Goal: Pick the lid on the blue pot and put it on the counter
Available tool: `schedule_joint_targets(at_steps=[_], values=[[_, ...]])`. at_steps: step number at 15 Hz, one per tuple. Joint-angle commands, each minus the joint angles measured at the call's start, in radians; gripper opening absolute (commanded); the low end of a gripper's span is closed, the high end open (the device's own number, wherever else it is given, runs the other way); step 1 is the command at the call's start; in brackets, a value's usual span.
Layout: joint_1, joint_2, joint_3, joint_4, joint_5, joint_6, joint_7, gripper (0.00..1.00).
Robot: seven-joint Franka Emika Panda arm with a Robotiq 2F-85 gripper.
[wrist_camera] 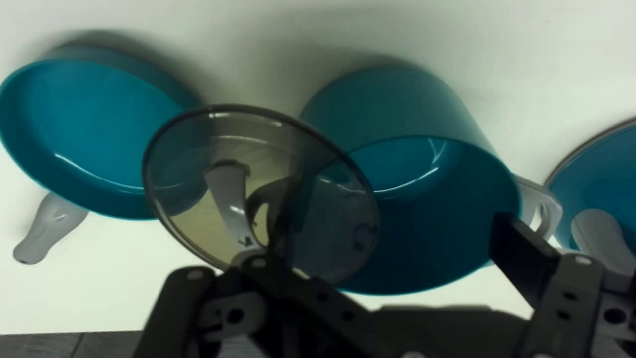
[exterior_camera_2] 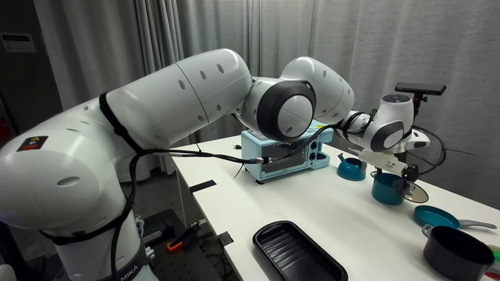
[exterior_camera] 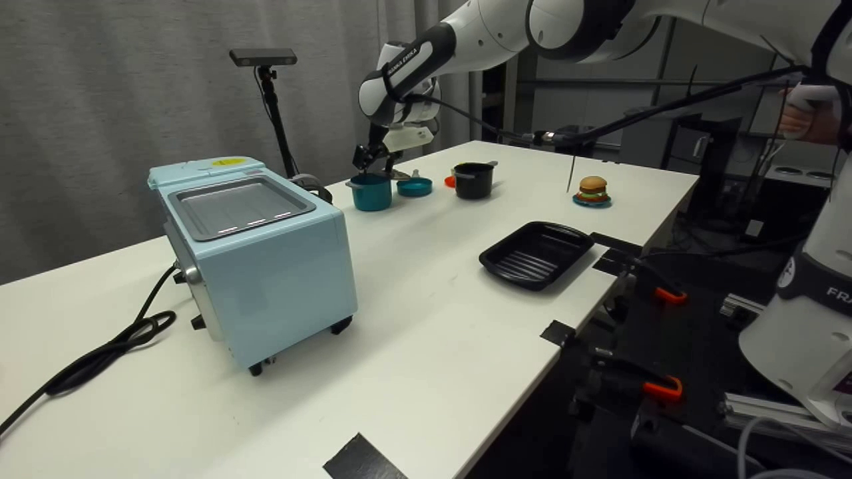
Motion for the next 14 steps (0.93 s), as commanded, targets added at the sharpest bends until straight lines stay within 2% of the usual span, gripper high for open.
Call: schedule_joint_targets(at_steps=[1, 3, 4, 5, 6, 14], values=[[0.002, 0.004, -0.001, -0.013, 0.007, 0.026, 0.022, 1.0], [0.002, 0.005, -0.003, -0.015, 0.006, 0.027, 0.026, 0.98], [0.001, 0.005, -0.004, -0.016, 0.006, 0.027, 0.027, 0.74], [0.0, 0.006, -0.004, -0.015, 0.006, 0.027, 0.028, 0.73], [-0.001, 0.006, -0.004, -0.015, 0.008, 0.026, 0.031, 0.68], [-0.006, 0.006, -0.001, -0.013, 0.01, 0.019, 0.078, 0.05]])
